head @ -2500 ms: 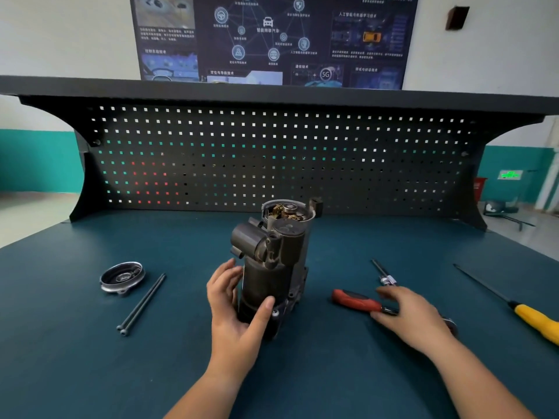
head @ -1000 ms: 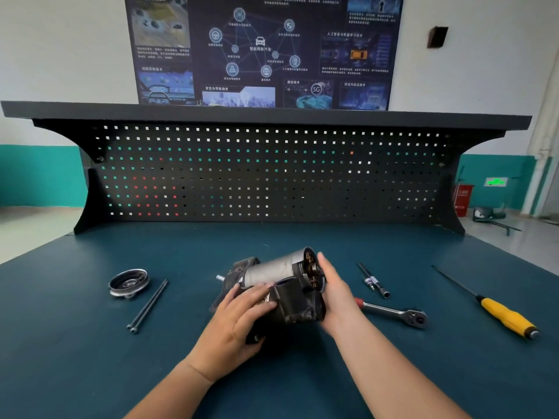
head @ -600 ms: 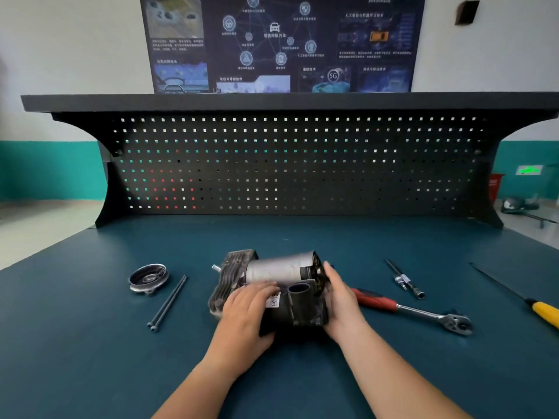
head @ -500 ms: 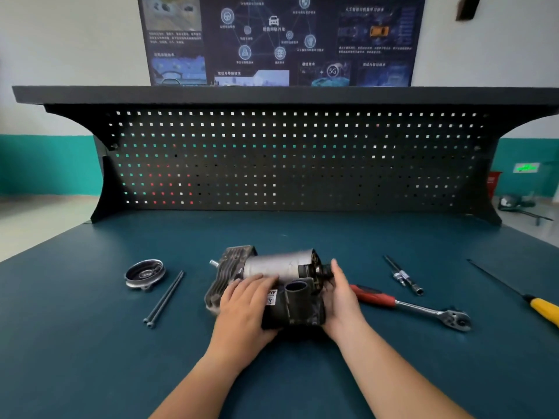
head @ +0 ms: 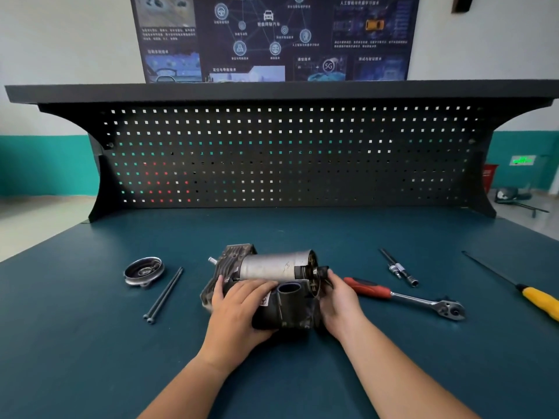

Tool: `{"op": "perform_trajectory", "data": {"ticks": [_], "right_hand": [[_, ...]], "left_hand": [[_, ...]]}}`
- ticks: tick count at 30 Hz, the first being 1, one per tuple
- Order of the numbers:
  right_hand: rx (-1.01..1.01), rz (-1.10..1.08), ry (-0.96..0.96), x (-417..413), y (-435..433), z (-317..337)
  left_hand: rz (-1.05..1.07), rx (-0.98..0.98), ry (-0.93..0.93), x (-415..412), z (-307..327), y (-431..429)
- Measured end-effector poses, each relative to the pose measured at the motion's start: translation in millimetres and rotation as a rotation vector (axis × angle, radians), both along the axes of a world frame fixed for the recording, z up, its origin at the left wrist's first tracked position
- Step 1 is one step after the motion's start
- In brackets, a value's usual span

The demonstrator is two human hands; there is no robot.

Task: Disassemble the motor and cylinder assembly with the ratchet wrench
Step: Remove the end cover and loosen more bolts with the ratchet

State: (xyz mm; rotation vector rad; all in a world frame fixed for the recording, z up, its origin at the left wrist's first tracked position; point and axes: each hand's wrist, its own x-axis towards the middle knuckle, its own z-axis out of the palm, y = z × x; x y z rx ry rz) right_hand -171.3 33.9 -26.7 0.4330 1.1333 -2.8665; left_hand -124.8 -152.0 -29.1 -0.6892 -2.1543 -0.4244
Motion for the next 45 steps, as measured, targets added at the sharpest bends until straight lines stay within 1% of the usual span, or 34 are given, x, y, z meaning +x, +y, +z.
{"op": "perform_trajectory", "data": {"ticks": [3,7,10,11,12,13,15,16,18,19,20,21,23,25,27,28,30,31,33,35,37,38,41,42,44,45], "right_hand": [[-0.027,0.05,-0.008,2,2,0],[0.024,0.11,0.01,0,1,0],[0.056,0.106,0.055,1,6,5],[0.094,0.087,0.076,1,7,7],[0.195,0.046,0.106,3,8,9],[0.359,-0.018,0.14,5,10,12],[0.67,-0.129,0.302,11,11,17],[0.78,-0.111,0.422,16,11,21],[1.105,0.008,0.614,23,11,26],[1.291,0.072,0.666,25,14,27],[1.42,0.122,0.702,27,17,28],[1.489,0.175,0.725,29,20,29],[1.524,0.26,0.769,36,25,29],[1.591,0.277,0.804,44,27,31],[1.667,0.263,0.815,50,25,35],[1.687,0.257,0.806,52,23,37],[1.665,0.273,0.792,56,21,40],[1.627,0.291,0.78,58,20,40],[1.476,0.321,0.718,63,19,34],[1.292,0.339,0.594,66,19,29],[1.196,0.334,0.505,66,23,25],[1.145,0.321,0.488,66,26,26],[0.912,0.282,0.473,64,30,27],[0.796,0.275,0.469,63,31,26],[0.487,0.247,0.41,61,32,27],[0.383,0.213,0.382,59,35,29]], "left_hand": [[-0.015,0.016,-0.006,2,0,0],[-0.035,0.073,-0.034,2,1,-1],[-0.069,0.112,-0.069,3,2,-3],[-0.069,0.112,-0.074,3,3,-4],[-0.062,0.107,-0.076,4,3,-5],[-0.053,0.096,-0.075,5,3,-5],[-0.048,0.062,-0.076,7,4,-6],[-0.051,0.045,-0.079,9,5,-6],[-0.063,0.001,-0.082,13,6,-7],[-0.074,-0.034,-0.081,16,7,-9],[-0.091,-0.08,-0.079,19,8,-11],[-0.116,-0.134,-0.072,22,10,-14],[-0.179,-0.235,-0.067,26,16,-21],[-0.216,-0.314,-0.095,30,28,-28],[-0.222,-0.405,-0.165,27,47,-34],[-0.226,-0.455,-0.238,25,60,-38],[-0.24,-0.567,-0.401,21,87,-44],[-0.249,-0.635,-0.436,17,101,-44],[-0.258,-0.778,-0.44,7,128,-37],[-0.263,-0.865,-0.449,-5,152,-20],[-0.277,-0.896,-0.488,-14,167,-1],[-0.284,-0.891,-0.517,-18,170,6],[-0.307,-0.894,-0.576,-29,172,19],[-0.32,-0.896,-0.58,-32,172,22],[-0.337,-0.891,-0.578,-35,171,27],[-0.338,-0.886,-0.58,-36,171,29]]}}
